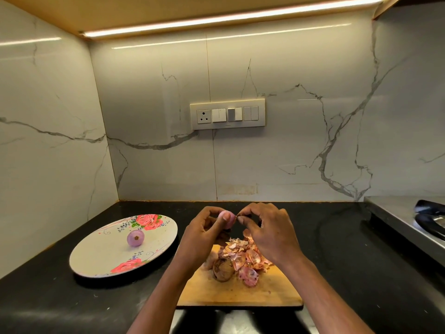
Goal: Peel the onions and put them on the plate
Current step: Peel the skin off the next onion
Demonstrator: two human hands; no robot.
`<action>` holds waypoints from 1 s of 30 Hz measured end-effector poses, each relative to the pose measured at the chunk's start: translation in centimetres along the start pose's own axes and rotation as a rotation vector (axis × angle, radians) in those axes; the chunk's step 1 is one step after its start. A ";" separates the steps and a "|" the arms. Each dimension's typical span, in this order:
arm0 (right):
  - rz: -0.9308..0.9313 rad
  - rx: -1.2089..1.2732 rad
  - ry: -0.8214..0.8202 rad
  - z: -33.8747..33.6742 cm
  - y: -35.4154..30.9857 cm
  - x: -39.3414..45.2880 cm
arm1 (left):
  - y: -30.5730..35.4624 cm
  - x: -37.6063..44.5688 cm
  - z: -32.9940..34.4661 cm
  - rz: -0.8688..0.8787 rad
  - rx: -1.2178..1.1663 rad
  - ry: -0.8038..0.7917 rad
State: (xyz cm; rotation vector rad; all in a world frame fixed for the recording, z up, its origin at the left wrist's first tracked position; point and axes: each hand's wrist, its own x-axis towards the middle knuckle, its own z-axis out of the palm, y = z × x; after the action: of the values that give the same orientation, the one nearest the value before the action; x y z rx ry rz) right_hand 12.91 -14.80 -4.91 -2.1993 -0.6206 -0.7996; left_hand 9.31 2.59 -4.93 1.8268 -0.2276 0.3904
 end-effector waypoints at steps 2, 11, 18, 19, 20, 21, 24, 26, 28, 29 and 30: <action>0.007 -0.033 -0.011 0.0 0.0 0.0 | 0.0 0.0 -0.1 0.033 -0.012 0.013; -0.005 -0.069 -0.067 -0.1 0.2 0.1 | 0.2 -0.1 -0.1 0.074 -0.031 0.012; -0.091 -0.109 -0.134 0.4 0.0 -0.2 | -0.6 0.2 -0.2 0.057 0.102 0.049; -0.091 -0.102 -0.128 0.5 0.0 -0.2 | -0.6 0.3 -0.2 0.049 0.094 0.057; -0.095 -0.098 -0.124 0.5 0.1 -0.2 | -0.6 0.3 -0.2 0.041 0.090 0.062; -0.099 -0.096 -0.120 0.5 0.2 -0.2 | -0.7 0.3 -0.1 0.033 0.087 0.064; -0.111 -0.102 -0.117 0.4 0.5 -0.2 | -0.7 0.3 0.0 0.001 0.051 0.078; -0.119 -0.112 -0.113 0.4 0.6 -0.2 | -0.6 0.2 0.0 -0.013 -0.001 0.089; -0.133 -0.117 -0.095 0.5 0.6 -0.3 | -0.4 0.0 0.0 -0.021 -0.034 0.080; -0.139 -0.123 -0.085 0.5 0.5 -0.3 | -0.2 -0.1 0.2 -0.024 -0.048 0.072; -0.145 -0.131 -0.076 0.6 0.5 -0.3 | 0.0 -0.2 0.4 -0.027 -0.058 0.064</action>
State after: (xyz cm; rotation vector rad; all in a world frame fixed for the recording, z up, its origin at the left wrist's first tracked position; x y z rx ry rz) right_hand 13.22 -14.75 -5.68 -2.3330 -0.7930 -0.8558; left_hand 9.17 2.18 -5.13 1.7554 -0.1683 0.4182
